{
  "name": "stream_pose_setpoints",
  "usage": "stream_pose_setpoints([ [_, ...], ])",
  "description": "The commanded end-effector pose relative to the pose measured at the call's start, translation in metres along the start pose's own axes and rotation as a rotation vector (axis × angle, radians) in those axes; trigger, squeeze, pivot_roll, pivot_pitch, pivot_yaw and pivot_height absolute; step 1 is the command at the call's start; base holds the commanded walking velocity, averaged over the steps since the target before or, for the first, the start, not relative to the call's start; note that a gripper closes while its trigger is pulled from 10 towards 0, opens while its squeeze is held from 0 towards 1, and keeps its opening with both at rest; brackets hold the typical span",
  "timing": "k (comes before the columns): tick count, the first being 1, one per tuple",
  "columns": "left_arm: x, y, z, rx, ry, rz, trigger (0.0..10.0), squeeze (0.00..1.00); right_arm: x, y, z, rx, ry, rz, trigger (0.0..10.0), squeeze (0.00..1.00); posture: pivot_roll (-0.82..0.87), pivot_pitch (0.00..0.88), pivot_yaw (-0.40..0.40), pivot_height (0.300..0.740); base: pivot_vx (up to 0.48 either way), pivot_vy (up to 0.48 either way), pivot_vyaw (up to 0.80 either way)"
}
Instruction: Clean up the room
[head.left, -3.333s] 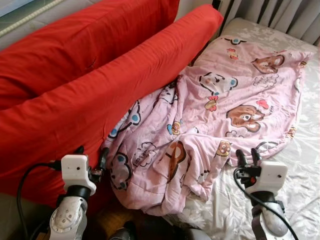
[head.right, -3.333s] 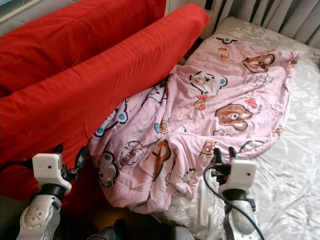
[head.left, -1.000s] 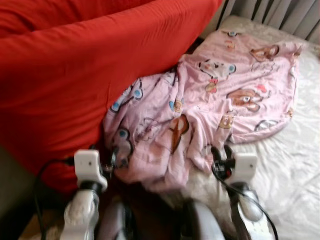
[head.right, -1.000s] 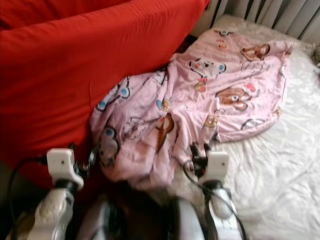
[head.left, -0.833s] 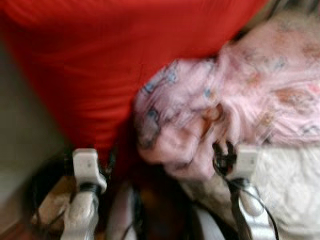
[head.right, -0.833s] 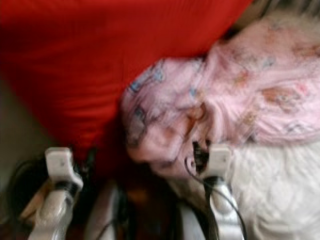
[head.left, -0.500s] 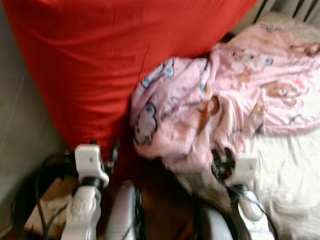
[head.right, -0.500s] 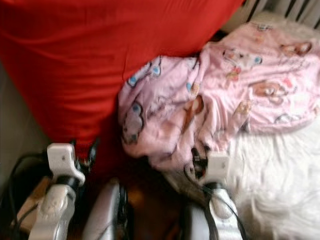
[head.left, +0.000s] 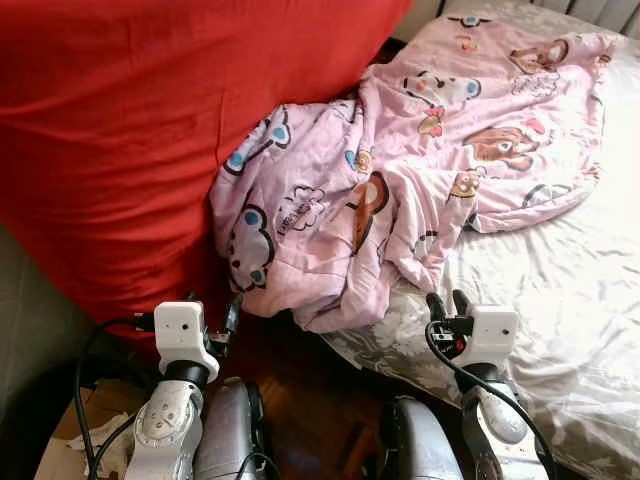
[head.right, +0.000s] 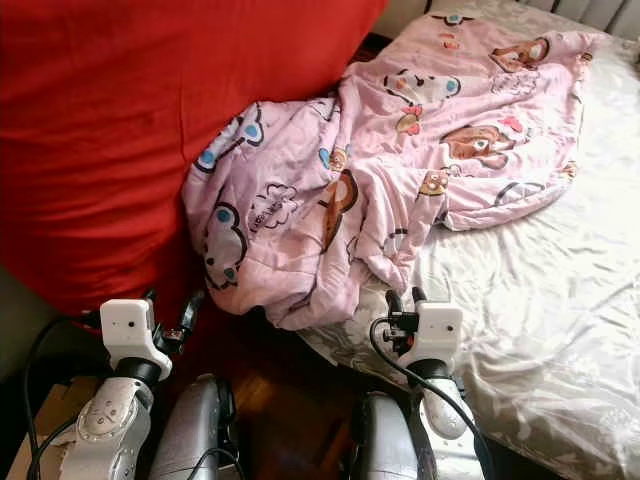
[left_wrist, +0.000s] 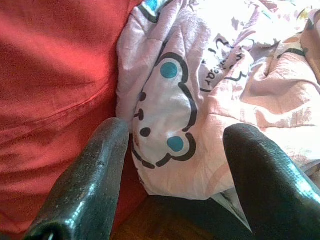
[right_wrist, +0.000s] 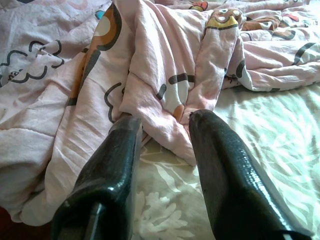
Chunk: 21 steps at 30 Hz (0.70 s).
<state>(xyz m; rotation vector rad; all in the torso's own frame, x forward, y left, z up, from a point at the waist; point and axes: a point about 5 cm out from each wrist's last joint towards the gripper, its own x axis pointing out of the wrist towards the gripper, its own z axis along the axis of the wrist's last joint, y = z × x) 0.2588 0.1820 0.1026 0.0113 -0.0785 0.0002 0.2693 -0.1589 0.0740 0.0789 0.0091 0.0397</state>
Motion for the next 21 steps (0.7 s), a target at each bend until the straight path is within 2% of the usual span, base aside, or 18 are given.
stream_pose_setpoints([
  [1, -0.0036, -0.0001, -0.0039, -0.004, 0.020, -0.009, 10.0, 0.00, -0.0030, -0.0015, -0.0053, 0.002, 0.016, -0.008, 10.0, 0.00, -0.01, 0.280, -0.062, 0.620, 0.000, 0.000, 0.00],
  [6, -0.0035, -0.0013, -0.0038, -0.003, 0.018, -0.017, 10.0, 0.00, -0.0026, 0.0003, -0.0048, -0.001, 0.012, 0.001, 10.0, 0.00, -0.01, 0.276, -0.060, 0.620, 0.000, 0.000, 0.00],
  [21, -0.0024, -0.0024, -0.0033, -0.003, 0.014, -0.026, 10.0, 0.00, -0.0021, 0.0047, -0.0061, 0.002, 0.013, 0.025, 10.0, 0.00, -0.01, 0.277, -0.061, 0.620, 0.267, 0.000, 0.00],
])
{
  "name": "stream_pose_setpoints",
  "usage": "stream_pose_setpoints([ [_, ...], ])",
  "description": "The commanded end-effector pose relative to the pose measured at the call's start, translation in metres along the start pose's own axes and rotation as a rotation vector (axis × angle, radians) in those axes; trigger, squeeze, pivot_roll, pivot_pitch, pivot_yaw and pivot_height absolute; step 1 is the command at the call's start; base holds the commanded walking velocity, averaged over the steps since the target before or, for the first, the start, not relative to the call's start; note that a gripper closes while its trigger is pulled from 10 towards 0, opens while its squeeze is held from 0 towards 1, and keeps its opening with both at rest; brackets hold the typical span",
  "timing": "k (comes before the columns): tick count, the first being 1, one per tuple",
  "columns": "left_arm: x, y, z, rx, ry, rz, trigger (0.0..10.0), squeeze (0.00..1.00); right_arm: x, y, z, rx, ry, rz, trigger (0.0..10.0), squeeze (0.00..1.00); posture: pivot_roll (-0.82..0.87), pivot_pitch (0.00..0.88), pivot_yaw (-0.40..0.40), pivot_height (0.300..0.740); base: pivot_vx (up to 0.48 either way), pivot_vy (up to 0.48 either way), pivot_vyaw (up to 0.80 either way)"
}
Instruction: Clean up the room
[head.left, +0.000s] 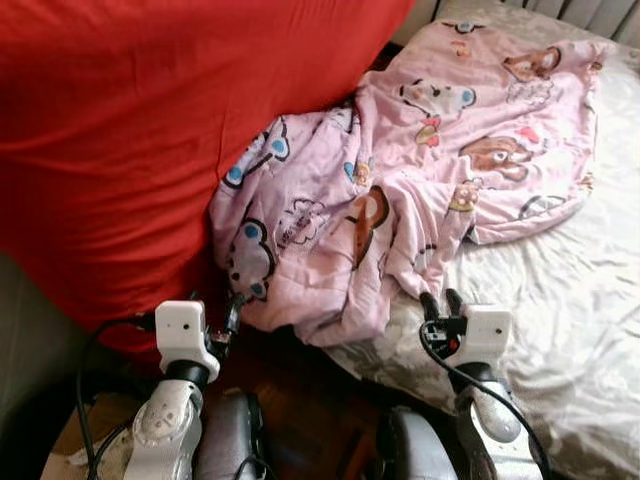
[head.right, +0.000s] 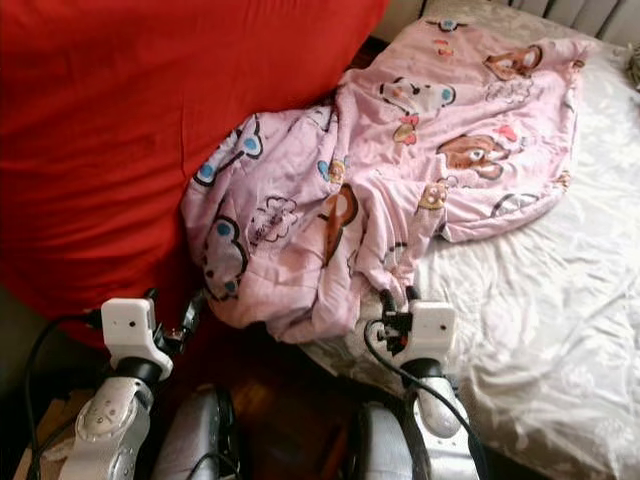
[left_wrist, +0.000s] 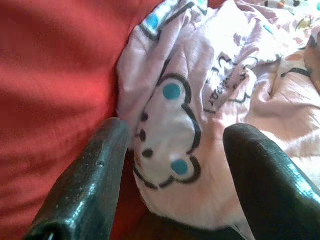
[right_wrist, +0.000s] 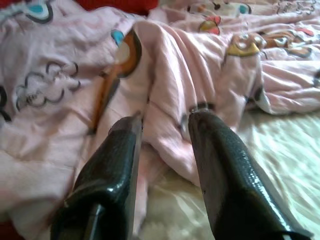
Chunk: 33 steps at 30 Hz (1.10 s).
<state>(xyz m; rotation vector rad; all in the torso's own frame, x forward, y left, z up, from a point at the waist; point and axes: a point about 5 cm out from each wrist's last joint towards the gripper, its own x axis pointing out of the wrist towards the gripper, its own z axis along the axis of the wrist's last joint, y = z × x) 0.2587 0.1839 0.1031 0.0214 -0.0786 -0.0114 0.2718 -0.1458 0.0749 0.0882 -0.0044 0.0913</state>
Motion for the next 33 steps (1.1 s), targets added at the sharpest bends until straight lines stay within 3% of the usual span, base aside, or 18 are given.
stream_pose_setpoints([
  [1, -0.002, -0.005, -0.004, -0.013, 0.014, -0.015, 10.0, 0.00, -0.006, -0.008, -0.006, -0.007, 0.026, -0.026, 10.0, 0.00, -0.01, 0.277, -0.061, 0.620, 0.296, 0.000, 0.00],
  [15, -0.002, -0.007, -0.002, -0.013, 0.008, -0.033, 10.0, 0.00, -0.004, -0.010, -0.008, -0.014, 0.034, -0.026, 10.0, 0.00, -0.01, 0.285, -0.059, 0.620, 0.279, 0.000, 0.00],
  [33, 0.000, -0.009, -0.001, -0.014, 0.004, -0.044, 10.0, 0.00, 0.013, -0.019, -0.009, -0.036, 0.067, -0.069, 10.0, 0.00, -0.01, 0.295, -0.056, 0.615, 0.000, 0.000, 0.00],
])
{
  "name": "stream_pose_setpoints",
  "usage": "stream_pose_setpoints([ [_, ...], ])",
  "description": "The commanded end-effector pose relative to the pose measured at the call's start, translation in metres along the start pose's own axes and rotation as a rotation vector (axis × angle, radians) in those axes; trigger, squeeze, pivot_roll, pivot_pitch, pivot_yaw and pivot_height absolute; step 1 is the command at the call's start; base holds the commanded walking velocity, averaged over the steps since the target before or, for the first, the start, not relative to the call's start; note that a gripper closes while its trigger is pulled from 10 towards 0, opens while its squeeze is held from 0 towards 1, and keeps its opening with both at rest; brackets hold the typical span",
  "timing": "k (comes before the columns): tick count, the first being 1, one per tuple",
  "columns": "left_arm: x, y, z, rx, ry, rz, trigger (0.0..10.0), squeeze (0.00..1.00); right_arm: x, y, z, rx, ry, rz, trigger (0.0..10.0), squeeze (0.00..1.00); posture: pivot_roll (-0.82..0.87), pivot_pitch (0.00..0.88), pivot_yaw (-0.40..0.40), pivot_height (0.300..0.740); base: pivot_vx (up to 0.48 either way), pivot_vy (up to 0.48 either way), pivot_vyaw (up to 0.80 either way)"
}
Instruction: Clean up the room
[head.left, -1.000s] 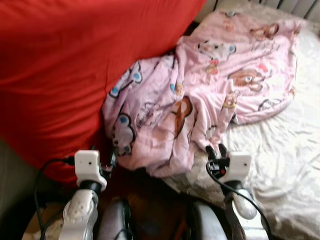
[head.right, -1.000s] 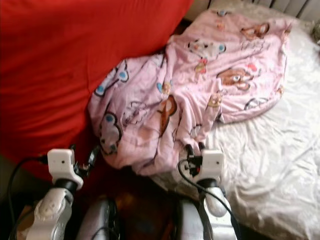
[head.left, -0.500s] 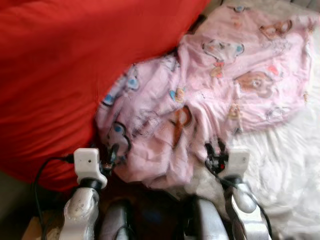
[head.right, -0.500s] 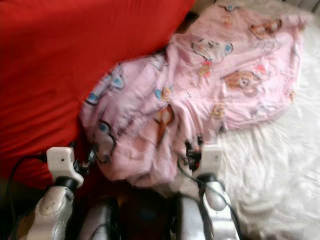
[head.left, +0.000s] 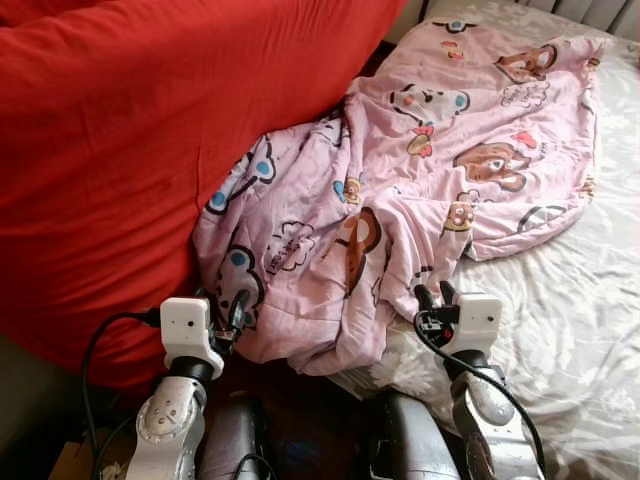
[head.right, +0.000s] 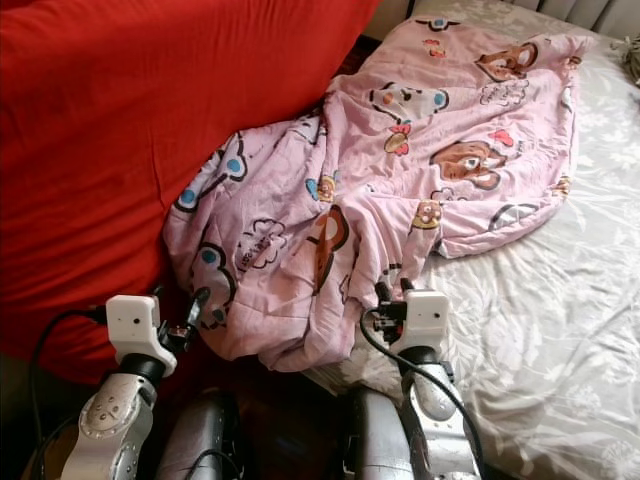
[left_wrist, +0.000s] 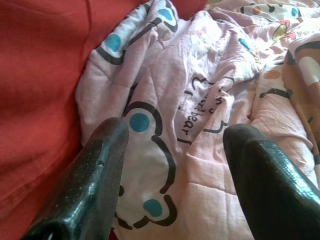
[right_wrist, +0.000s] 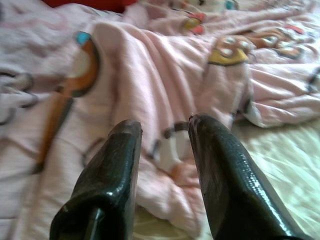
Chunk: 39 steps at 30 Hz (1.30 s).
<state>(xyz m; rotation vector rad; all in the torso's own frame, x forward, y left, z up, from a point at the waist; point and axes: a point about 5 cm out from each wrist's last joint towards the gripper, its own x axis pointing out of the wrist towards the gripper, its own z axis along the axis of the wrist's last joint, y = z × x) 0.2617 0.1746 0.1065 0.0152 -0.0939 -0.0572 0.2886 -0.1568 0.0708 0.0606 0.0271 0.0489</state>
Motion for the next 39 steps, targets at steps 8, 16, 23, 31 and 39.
stream_pose_setpoints([
  [8, -0.004, -0.001, -0.004, -0.007, 0.023, -0.004, 10.0, 0.00, 0.002, -0.009, -0.011, -0.023, 0.042, -0.032, 10.0, 0.00, 0.00, 0.300, -0.052, 0.587, 0.000, 0.000, 0.00],
  [16, -0.004, -0.002, -0.005, -0.006, 0.028, -0.010, 10.0, 0.00, 0.014, -0.008, -0.020, -0.032, 0.096, -0.050, 10.0, 0.00, 0.01, 0.306, -0.045, 0.587, 0.000, 0.000, 0.00],
  [23, -0.001, -0.003, -0.003, -0.005, 0.025, -0.017, 10.0, 0.00, 0.030, -0.008, -0.028, -0.059, 0.201, -0.053, 10.0, 0.00, 0.02, 0.314, -0.036, 0.587, 0.000, 0.000, 0.00],
  [31, 0.001, -0.004, 0.003, -0.001, 0.015, -0.032, 10.0, 0.00, 0.045, 0.002, -0.026, -0.071, 0.265, -0.011, 10.0, 1.00, 0.05, 0.350, -0.026, 0.587, 0.000, 0.000, 0.00],
  [39, -0.009, -0.002, 0.004, 0.003, 0.027, -0.022, 10.0, 0.00, 0.053, 0.001, -0.017, -0.064, 0.245, -0.026, 10.0, 1.00, 0.07, 0.393, -0.020, 0.587, 0.000, 0.000, 0.00],
])
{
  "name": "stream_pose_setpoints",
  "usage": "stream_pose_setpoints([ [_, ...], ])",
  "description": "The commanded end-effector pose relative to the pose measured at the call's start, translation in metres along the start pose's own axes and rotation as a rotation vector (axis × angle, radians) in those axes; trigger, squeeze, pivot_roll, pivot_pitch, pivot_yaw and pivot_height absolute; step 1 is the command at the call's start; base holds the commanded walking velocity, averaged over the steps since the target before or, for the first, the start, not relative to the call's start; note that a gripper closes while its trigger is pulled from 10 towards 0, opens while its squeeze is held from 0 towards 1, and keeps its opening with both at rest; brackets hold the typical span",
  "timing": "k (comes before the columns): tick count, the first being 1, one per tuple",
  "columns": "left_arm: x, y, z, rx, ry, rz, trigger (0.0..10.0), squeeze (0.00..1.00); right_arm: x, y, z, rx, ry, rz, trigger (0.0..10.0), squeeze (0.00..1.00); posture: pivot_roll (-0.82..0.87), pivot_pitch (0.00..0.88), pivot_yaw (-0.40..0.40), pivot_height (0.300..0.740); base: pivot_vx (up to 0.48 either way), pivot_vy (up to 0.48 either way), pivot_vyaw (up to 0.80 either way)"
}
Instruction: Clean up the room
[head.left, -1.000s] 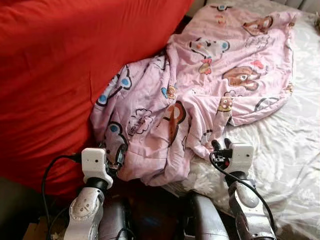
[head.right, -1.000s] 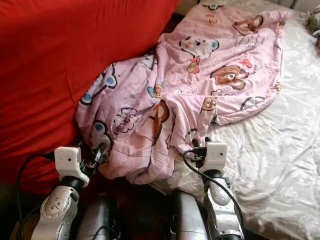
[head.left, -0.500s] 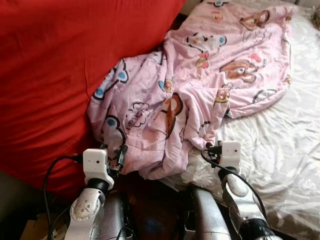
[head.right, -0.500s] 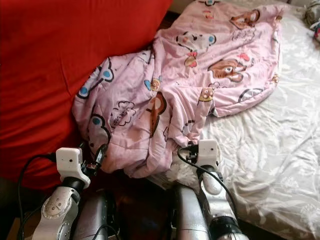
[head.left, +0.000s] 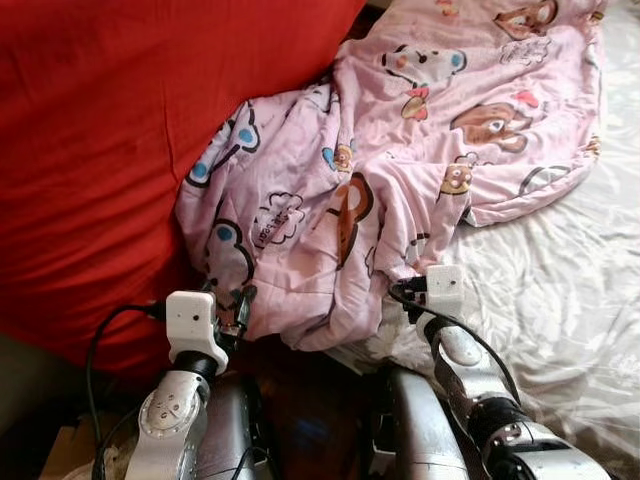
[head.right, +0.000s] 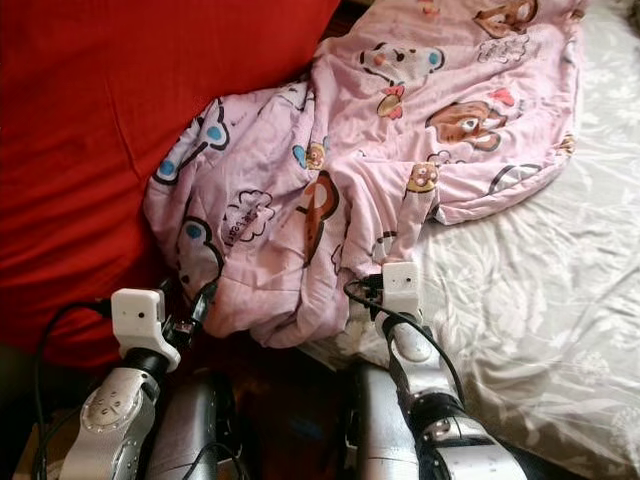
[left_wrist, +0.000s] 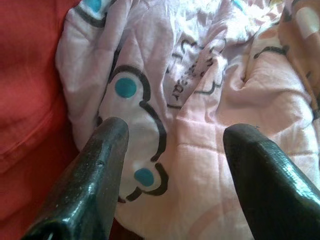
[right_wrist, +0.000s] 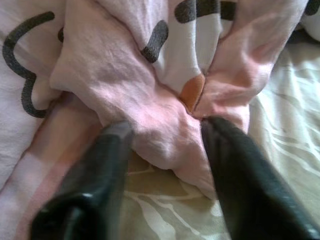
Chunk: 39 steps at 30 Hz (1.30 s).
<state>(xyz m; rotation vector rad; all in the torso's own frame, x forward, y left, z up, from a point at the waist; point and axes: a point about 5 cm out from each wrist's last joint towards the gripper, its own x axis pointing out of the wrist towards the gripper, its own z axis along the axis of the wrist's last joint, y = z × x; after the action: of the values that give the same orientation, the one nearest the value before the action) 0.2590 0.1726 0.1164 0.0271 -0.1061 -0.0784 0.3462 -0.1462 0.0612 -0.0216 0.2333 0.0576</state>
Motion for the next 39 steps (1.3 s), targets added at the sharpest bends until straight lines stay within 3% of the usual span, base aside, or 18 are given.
stream_pose_setpoints([
  [1, -0.009, 0.000, -0.006, -0.010, 0.042, 0.000, 10.0, 0.00, -0.002, -0.006, -0.008, 0.015, 0.032, -0.030, 10.0, 1.00, 0.07, 0.400, -0.018, 0.587, 0.000, 0.000, 0.00],
  [9, -0.017, 0.000, -0.007, -0.012, 0.064, 0.002, 10.0, 0.00, 0.003, -0.014, 0.007, -0.008, -0.021, -0.067, 10.0, 0.98, 0.08, 0.417, -0.013, 0.587, 0.000, 0.000, 0.00],
  [10, -0.017, 0.000, -0.007, -0.013, 0.065, 0.002, 10.0, 0.00, 0.003, -0.014, 0.008, -0.013, -0.025, -0.069, 10.0, 0.43, 0.08, 0.418, -0.012, 0.587, 0.000, 0.000, 0.00],
  [11, -0.018, -0.001, -0.007, -0.013, 0.066, 0.002, 10.0, 0.00, 0.003, -0.015, 0.008, -0.019, -0.026, -0.070, 10.0, 0.16, 0.08, 0.419, -0.012, 0.587, 0.000, 0.000, 0.00],
  [12, -0.018, -0.001, -0.007, -0.013, 0.069, 0.001, 10.0, 0.00, 0.003, -0.015, 0.009, -0.023, -0.028, -0.075, 10.0, 0.00, 0.08, 0.419, -0.012, 0.587, 0.000, 0.000, 0.00],
  [19, -0.020, -0.001, -0.007, -0.013, 0.080, 0.001, 10.0, 0.00, 0.003, -0.017, 0.006, -0.052, -0.002, -0.080, 10.0, 0.00, 0.08, 0.422, -0.012, 0.587, 0.000, 0.000, 0.00],
  [22, -0.020, -0.002, -0.007, -0.013, 0.085, -0.001, 10.0, 0.00, 0.002, -0.018, 0.000, -0.122, 0.041, -0.089, 10.0, 0.00, 0.08, 0.422, -0.012, 0.587, 0.000, 0.000, 0.00],
  [39, -0.022, -0.003, -0.008, -0.017, 0.102, -0.005, 10.0, 0.00, 0.001, -0.021, 0.000, -0.207, 0.041, -0.113, 10.0, 0.00, 0.08, 0.422, -0.008, 0.587, 0.000, 0.000, 0.00],
])
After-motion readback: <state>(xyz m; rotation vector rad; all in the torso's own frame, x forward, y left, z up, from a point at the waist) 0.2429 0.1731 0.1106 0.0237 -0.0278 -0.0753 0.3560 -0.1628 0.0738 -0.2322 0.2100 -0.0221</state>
